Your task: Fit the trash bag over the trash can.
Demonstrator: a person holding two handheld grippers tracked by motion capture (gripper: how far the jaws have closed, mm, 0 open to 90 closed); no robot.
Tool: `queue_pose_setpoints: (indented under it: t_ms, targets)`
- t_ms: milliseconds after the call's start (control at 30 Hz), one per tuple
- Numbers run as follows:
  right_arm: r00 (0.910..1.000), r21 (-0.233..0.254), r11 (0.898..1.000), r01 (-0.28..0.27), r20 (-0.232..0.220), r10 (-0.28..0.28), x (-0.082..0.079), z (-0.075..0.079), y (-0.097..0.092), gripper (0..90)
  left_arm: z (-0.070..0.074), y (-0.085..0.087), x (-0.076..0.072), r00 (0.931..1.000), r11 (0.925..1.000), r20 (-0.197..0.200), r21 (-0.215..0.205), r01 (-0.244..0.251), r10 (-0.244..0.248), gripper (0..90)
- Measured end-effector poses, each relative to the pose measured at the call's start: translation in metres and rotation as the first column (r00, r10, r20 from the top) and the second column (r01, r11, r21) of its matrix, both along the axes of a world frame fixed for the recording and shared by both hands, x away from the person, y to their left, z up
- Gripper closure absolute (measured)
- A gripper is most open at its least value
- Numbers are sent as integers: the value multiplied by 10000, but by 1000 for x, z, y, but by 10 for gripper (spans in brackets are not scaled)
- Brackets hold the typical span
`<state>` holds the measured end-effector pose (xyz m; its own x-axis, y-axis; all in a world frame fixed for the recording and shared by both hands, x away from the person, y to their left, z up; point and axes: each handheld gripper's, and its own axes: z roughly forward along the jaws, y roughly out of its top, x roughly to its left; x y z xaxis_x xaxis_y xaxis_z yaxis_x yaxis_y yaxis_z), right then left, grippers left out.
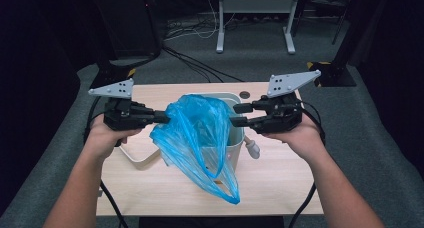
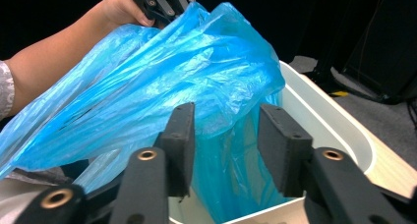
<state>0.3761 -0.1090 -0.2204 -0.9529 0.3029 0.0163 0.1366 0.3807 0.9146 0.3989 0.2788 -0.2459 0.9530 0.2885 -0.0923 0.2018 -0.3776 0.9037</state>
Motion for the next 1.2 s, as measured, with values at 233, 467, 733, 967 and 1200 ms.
queue_pose_setpoints:
  t_ms: [233, 467, 733, 967, 1200]
  targets:
    - [9994, -124, 9995, -285, -180, 283, 3, -5, 2, 879, 1, 4, 0, 10000, 9999, 35, -140, -22, 23, 864]
    - [9993, -349, 9987, -371, 28, 372, -7, -2, -8, 900, 4, 4, -9, 9997, 9998, 194, -144, 142, -139, 858]
    - [9995, -993, 9946, 308, 29, -307, -29, -12, -42, 900, -2, -2, -13, 9995, 9997, 217, 23, 246, -247, 863]
    - [9944, -1192, 9880, 983, -266, -1022, -23, -30, -62, 900, -10, 0, -5, 10000, 9999, -41, 54, 88, -88, 868]
    - [9937, -1122, 9888, 983, -418, -1035, -22, -37, -71, 863, -14, 1, -4, 9998, 9999, -177, 95, 131, -130, 866]
